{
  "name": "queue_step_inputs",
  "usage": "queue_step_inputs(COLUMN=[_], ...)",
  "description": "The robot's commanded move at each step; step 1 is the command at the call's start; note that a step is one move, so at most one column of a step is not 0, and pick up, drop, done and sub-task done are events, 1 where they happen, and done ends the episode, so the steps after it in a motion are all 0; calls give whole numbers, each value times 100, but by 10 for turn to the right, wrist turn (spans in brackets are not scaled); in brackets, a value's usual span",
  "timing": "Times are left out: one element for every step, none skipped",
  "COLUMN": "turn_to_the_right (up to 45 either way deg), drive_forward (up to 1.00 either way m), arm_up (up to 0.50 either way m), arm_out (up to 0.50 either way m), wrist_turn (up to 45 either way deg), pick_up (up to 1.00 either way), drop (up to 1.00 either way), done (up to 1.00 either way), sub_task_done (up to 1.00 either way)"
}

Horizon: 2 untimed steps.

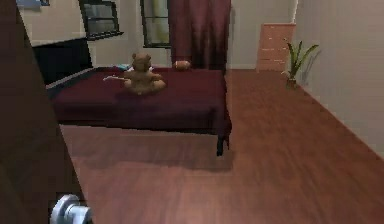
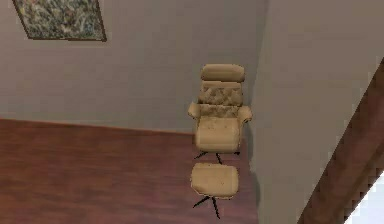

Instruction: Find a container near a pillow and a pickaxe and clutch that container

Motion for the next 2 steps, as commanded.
queue_step_inputs(turn_to_the_right=[0,210], drive_forward=[5,0], arm_up=[0,0], arm_out=[0,0], wrist_turn=[0,0], pick_up=[0,0], drop=[0,0], done=[0,0], sub_task_done=[0,0])
